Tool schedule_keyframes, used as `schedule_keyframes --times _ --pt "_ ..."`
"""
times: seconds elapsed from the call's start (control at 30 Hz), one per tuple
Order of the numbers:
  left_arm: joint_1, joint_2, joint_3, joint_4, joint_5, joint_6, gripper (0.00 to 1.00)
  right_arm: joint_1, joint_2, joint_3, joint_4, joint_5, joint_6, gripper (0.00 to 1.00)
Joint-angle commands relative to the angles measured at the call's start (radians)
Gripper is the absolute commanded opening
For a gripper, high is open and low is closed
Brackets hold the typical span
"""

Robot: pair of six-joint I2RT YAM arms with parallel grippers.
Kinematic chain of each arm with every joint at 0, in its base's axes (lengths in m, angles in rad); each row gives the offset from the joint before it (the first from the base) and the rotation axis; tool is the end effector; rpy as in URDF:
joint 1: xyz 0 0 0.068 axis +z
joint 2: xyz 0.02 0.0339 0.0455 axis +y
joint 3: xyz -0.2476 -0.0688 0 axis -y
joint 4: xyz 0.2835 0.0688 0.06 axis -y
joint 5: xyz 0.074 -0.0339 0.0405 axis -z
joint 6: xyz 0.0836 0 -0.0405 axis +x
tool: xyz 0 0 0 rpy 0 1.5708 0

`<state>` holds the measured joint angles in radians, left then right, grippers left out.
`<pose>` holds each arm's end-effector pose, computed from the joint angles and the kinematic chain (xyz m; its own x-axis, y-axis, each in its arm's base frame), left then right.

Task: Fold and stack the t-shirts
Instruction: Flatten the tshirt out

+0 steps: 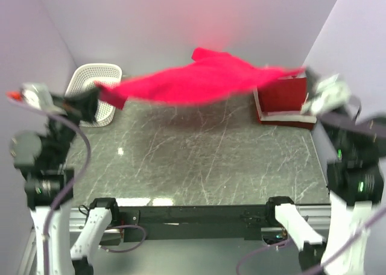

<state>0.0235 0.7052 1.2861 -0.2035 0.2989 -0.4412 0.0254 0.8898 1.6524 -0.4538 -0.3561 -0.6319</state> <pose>0.1791 -0.0204 0.5364 0.2258 -0.4029 -0.8869 0.3845 0.8734 -0.2989 0.1720 0.0335 0.5914 0.4553 -0.5422 -0.7062 -0.1077 0.7538 -0.6482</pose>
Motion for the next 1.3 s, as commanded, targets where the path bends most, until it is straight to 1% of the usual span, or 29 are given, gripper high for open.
schedule_keyframes --times 0.0,0.1,0.13,0.23,0.3,0.33,0.4,0.47,0.5,0.53,0.57,0.6,0.63,0.67,0.7,0.8,0.87,0.9,0.93,0.97,1.0,1.03,1.07,1.1,1.13,1.17,1.2,1.23,1.27 --pt "-0.019 -0.107 -0.286 -0.144 0.190 -0.065 0.01 -0.005 -0.134 -0.257 -0.262 -0.138 -0.262 0.00" --pt "-0.057 -0.232 -0.465 -0.239 0.269 -0.125 0.01 -0.005 -0.264 -0.446 -0.539 -0.158 -0.532 0.00" --pt "-0.069 -0.263 -0.493 -0.302 0.290 -0.148 0.01 -0.005 -0.291 -0.486 -0.662 -0.138 -0.586 0.00" --pt "-0.082 -0.386 -0.570 -0.399 0.406 -0.255 0.01 -0.005 -0.368 -0.604 -0.869 -0.071 -0.722 0.00" --pt "-0.082 -0.498 -0.542 -0.546 0.414 -0.304 0.01 -0.005 -0.405 -0.649 -0.919 -0.028 -0.738 0.00" --pt "-0.082 -0.530 -0.519 -0.610 0.422 -0.307 0.01 -0.005 -0.417 -0.658 -0.978 -0.005 -0.750 0.00" --pt "-0.082 -0.566 -0.427 -0.800 0.431 -0.277 0.01 -0.005 -0.458 -0.671 -0.990 0.040 -0.741 0.00" --pt "-0.082 -0.529 -0.377 -0.913 0.449 -0.223 0.11 -0.005 -0.485 -0.681 -0.991 0.080 -0.752 0.07" --pt "-0.082 -0.512 -0.349 -1.003 0.469 -0.164 0.12 -0.005 -0.503 -0.680 -0.993 0.088 -0.762 0.12" --pt "-0.082 -0.495 -0.340 -1.037 0.502 -0.134 0.17 -0.005 -0.505 -0.678 -0.991 0.092 -0.773 0.20" --pt "-0.082 -0.462 -0.332 -1.078 0.511 -0.108 0.26 -0.005 -0.502 -0.669 -0.990 0.095 -0.782 0.33" --pt "-0.082 -0.443 -0.329 -1.138 0.511 -0.050 0.68 -0.004 -0.477 -0.661 -0.990 0.092 -0.782 0.53" --pt "-0.089 -0.429 -0.330 -1.140 0.497 -0.054 0.85 -0.007 -0.460 -0.652 -0.990 0.085 -0.781 0.57" --pt "-0.094 -0.426 -0.334 -1.131 0.502 -0.065 0.97 -0.005 -0.441 -0.637 -0.990 0.077 -0.779 0.61" --pt "-0.094 -0.421 -0.332 -1.108 0.509 -0.079 0.99 -0.005 -0.401 -0.631 -0.987 0.062 -0.778 0.63" --pt "-0.094 -0.408 -0.324 -1.067 0.551 -0.109 0.99 -0.005 -0.333 -0.620 -0.956 0.020 -0.782 0.65" --pt "-0.094 -0.406 -0.323 -1.006 0.531 -0.154 1.00 -0.005 -0.302 -0.631 -0.878 -0.023 -0.764 0.66" --pt "-0.094 -0.408 -0.327 -0.981 0.498 -0.178 1.00 -0.005 -0.263 -0.641 -0.834 -0.047 -0.743 0.71" --pt "-0.094 -0.408 -0.335 -0.959 0.429 -0.207 1.00 -0.005 -0.227 -0.654 -0.722 -0.128 -0.715 0.74" --pt "-0.094 -0.405 -0.359 -0.923 0.276 -0.265 0.99 -0.002 -0.131 -0.661 -0.662 -0.171 -0.622 0.77" --pt "-0.094 -0.401 -0.379 -0.909 0.190 -0.292 1.00 0.004 -0.059 -0.651 -0.611 -0.210 -0.568 0.77" --pt "-0.096 -0.388 -0.402 -0.886 0.133 -0.316 0.99 0.016 0.022 -0.625 -0.536 -0.281 -0.445 0.76" --pt "-0.096 -0.371 -0.447 -0.832 0.087 -0.329 0.99 0.031 0.111 -0.541 -0.513 -0.314 -0.384 0.75" --pt "-0.094 -0.353 -0.467 -0.802 -0.014 -0.335 0.97 0.039 0.302 -0.481 -0.502 -0.349 -0.330 0.75" --pt "-0.094 -0.311 -0.488 -0.775 -0.059 -0.341 0.97 0.044 0.402 -0.415 -0.490 -0.378 -0.277 0.73" --pt "-0.094 -0.285 -0.533 -0.745 -0.108 -0.358 0.96 0.050 0.499 -0.267 -0.481 -0.420 -0.150 0.68" --pt "-0.094 -0.259 -0.550 -0.691 -0.145 -0.361 0.95 0.059 0.688 -0.187 -0.471 -0.434 -0.087 0.56" --pt "-0.094 -0.203 -0.565 -0.667 -0.203 -0.355 0.94 0.067 0.778 -0.108 -0.461 -0.437 0.032 0.53" --pt "-0.094 -0.175 -0.577 -0.654 -0.248 -0.379 0.95 0.074 0.864 0.067 -0.457 -0.426 0.088 0.50"
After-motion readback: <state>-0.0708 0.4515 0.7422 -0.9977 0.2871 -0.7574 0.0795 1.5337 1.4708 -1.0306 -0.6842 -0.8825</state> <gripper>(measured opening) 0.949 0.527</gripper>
